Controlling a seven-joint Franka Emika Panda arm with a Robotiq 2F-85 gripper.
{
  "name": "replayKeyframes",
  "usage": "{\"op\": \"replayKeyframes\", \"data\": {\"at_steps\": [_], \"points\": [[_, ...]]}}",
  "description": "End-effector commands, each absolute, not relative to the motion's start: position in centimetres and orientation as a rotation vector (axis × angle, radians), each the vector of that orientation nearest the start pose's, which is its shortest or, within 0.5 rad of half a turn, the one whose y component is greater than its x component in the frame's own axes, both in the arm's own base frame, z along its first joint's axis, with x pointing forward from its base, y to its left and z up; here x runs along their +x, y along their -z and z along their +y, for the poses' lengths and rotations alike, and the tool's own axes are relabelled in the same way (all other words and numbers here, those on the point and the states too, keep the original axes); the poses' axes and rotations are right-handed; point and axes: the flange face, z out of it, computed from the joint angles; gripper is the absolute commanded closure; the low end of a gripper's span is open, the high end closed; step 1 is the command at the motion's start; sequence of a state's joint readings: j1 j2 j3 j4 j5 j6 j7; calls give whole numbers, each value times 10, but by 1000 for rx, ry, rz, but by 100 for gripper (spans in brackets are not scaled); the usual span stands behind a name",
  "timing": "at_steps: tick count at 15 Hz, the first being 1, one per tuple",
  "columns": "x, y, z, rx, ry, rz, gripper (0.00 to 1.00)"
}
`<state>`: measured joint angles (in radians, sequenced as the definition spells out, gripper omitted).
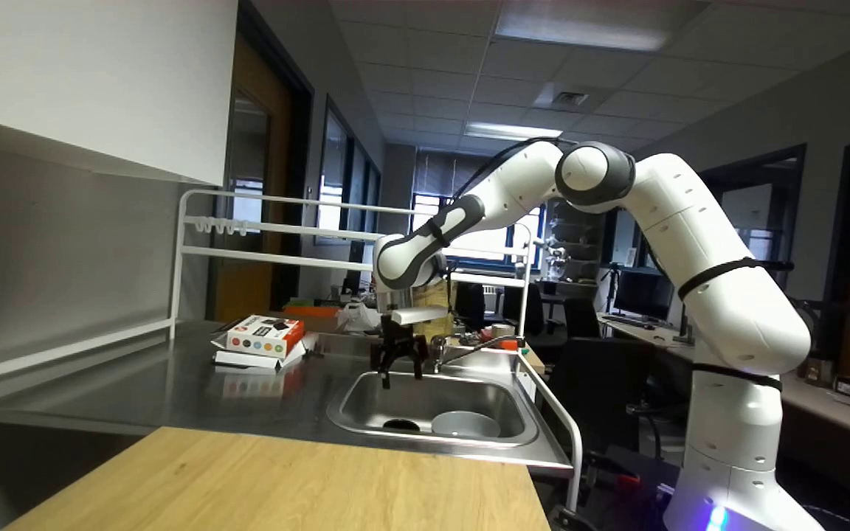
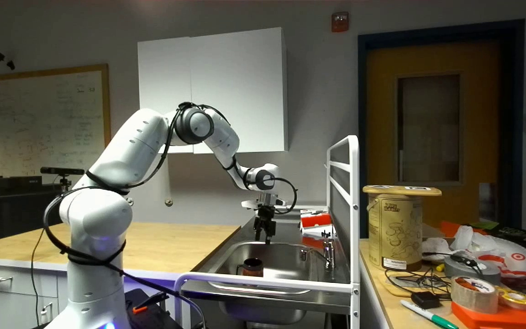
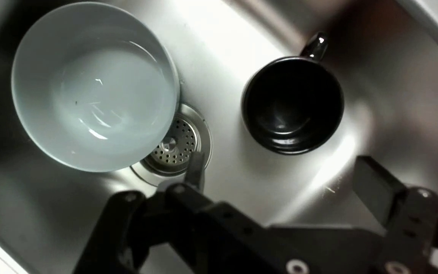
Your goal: Remove the brown mug from the sink
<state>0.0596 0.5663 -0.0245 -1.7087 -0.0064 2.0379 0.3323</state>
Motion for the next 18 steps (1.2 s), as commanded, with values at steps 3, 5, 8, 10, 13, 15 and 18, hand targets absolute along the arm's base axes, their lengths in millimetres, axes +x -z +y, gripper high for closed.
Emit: {"op": "replayKeyframes", "data": {"at_steps": [3,5,8,10,13,15,18], "points": [[645,-203,58,-3181,-394,496,0],[640,-187,62,-3178,-416,511,0],[631,-167,54,-3148,-452,539,0],[630,-155,47,-3115,-455,563,0],[635,-144,41,-3091,-453,606,0],[636,-145,39,-3082,-454,618,0],[636,-143,33,-3054,-461,635,0]]}}
